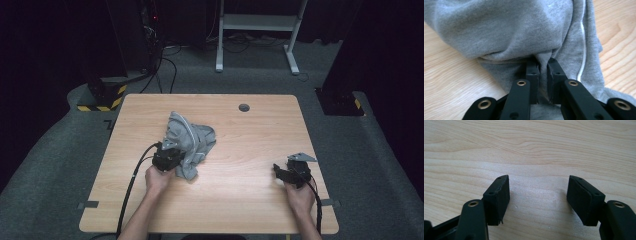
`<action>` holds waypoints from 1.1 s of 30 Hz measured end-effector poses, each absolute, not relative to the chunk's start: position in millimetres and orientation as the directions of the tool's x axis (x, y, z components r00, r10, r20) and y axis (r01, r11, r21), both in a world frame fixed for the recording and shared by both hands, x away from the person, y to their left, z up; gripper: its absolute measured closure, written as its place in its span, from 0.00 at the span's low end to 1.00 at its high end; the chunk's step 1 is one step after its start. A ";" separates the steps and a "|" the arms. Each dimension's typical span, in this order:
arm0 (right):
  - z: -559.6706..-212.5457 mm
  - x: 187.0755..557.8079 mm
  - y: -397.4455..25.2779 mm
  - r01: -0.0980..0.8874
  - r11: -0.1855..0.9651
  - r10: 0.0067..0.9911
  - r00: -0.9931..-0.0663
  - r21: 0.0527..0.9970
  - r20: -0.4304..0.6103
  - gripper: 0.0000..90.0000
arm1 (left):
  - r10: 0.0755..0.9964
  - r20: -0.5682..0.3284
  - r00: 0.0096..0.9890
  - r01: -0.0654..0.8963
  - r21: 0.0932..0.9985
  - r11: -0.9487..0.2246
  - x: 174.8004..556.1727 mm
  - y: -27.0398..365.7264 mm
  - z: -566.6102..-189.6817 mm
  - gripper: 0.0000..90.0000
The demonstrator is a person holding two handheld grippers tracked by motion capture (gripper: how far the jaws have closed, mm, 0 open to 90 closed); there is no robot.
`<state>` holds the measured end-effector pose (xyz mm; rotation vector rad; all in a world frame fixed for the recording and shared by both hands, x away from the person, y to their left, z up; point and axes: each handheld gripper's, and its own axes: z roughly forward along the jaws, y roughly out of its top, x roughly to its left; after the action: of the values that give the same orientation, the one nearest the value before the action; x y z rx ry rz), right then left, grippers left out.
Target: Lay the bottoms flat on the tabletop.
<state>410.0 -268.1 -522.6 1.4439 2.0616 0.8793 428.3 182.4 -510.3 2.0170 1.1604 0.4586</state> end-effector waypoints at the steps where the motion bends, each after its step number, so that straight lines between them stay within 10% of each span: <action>1: -522.6 410.0 -268.2 0.640 0.240 0.942 -0.335 0.730 -0.017 0.39 | 0.849 -0.058 0.525 0.580 0.754 -0.307 428.3 182.4 -510.3 0.91; 33: -522.6 409.9 -267.6 0.641 0.238 0.943 -0.331 0.730 -0.016 0.39 | 0.654 -0.087 0.752 0.476 0.758 -0.447 427.9 109.4 -511.8 0.91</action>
<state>409.9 -267.6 -522.6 1.4476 2.0579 0.8784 427.9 109.4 -511.8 2.1281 0.8448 0.2762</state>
